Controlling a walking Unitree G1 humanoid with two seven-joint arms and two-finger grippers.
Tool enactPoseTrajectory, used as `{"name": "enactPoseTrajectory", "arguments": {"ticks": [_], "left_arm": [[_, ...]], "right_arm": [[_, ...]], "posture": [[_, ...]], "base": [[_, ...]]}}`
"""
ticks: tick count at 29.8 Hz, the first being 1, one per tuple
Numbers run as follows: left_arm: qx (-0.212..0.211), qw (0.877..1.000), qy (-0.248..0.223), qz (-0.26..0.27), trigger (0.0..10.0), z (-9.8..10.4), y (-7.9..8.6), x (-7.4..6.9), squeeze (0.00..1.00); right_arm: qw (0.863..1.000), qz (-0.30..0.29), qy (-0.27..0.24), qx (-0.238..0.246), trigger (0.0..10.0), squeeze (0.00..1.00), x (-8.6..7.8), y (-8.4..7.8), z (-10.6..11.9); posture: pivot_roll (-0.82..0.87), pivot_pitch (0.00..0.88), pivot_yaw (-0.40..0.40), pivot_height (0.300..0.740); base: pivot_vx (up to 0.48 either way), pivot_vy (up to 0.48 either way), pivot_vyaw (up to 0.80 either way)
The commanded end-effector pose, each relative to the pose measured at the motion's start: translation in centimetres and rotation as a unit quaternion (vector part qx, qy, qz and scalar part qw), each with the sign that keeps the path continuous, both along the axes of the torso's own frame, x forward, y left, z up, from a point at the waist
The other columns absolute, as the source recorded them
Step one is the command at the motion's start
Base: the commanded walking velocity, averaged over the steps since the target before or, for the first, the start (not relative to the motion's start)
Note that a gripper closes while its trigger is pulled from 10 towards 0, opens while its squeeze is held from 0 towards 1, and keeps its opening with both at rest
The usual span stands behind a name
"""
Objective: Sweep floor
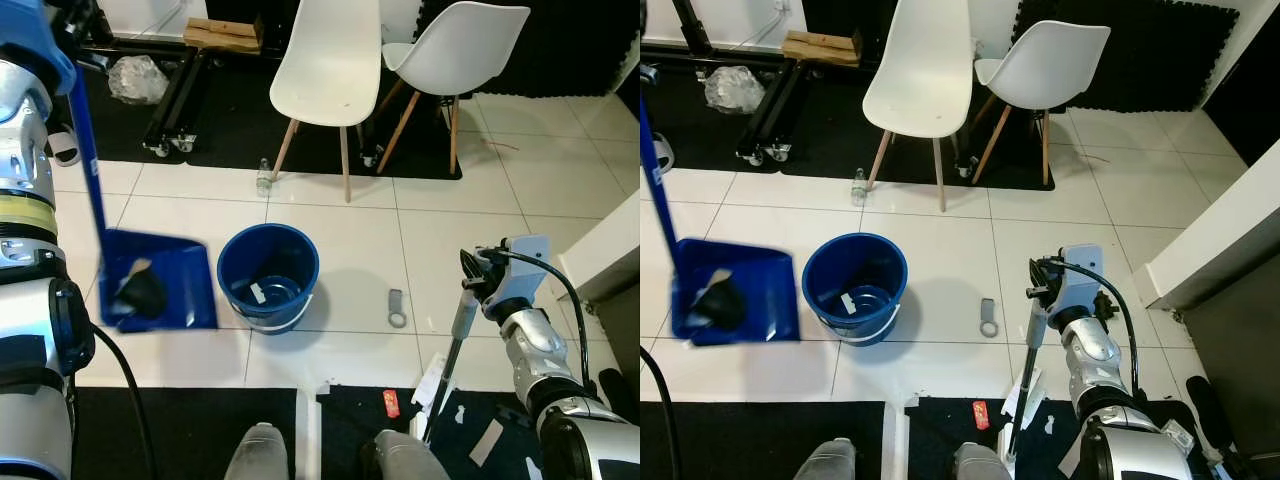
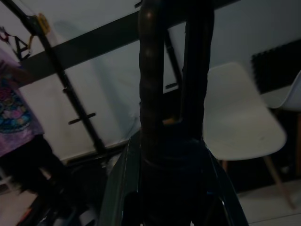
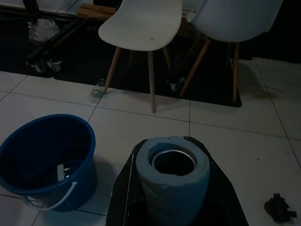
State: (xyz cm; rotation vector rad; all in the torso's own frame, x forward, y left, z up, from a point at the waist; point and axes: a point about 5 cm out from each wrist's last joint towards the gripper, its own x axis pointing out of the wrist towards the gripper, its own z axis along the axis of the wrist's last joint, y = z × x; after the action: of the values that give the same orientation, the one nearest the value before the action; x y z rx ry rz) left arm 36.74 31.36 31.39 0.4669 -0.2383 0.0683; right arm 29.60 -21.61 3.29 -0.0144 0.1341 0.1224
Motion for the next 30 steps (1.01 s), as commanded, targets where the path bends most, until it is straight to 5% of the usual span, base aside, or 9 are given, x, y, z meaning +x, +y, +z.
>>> {"name": "enactPoseTrajectory", "arguments": {"ticks": [1, 8, 19, 30], "left_arm": [[0.025, 0.999, -0.025, 0.033, 10.0, 2.0, 1.1, -0.6, 0.00], [0.028, 0.994, -0.071, 0.082, 10.0, 3.6, 2.4, -1.5, 0.00], [0.000, 0.987, -0.134, 0.087, 10.0, 5.2, 2.6, -2.2, 0.00], [0.013, 0.964, -0.205, 0.169, 10.0, 7.9, 4.6, -4.3, 0.00]], "right_arm": [[1.000, 0.003, 0.019, -0.009, 10.0, 0.00, -0.7, -0.1, -0.8], [1.000, 0.002, 0.020, -0.011, 10.0, 0.00, -0.8, -0.4, -0.8], [1.000, 0.003, 0.021, -0.012, 10.0, 0.00, -0.7, -0.4, -0.8], [1.000, 0.004, 0.024, -0.012, 10.0, 0.00, -0.8, -0.3, -1.0]], "posture": [[0.19, 0.000, -0.094, 0.740], [0.19, 0.000, -0.099, 0.740], [0.19, 0.000, -0.102, 0.740], [0.20, 0.000, -0.103, 0.740]], "base": [[0.000, 0.000, 0.00], [0.000, 0.000, 0.00], [0.000, 0.000, 0.00], [0.000, 0.000, 0.00]]}}
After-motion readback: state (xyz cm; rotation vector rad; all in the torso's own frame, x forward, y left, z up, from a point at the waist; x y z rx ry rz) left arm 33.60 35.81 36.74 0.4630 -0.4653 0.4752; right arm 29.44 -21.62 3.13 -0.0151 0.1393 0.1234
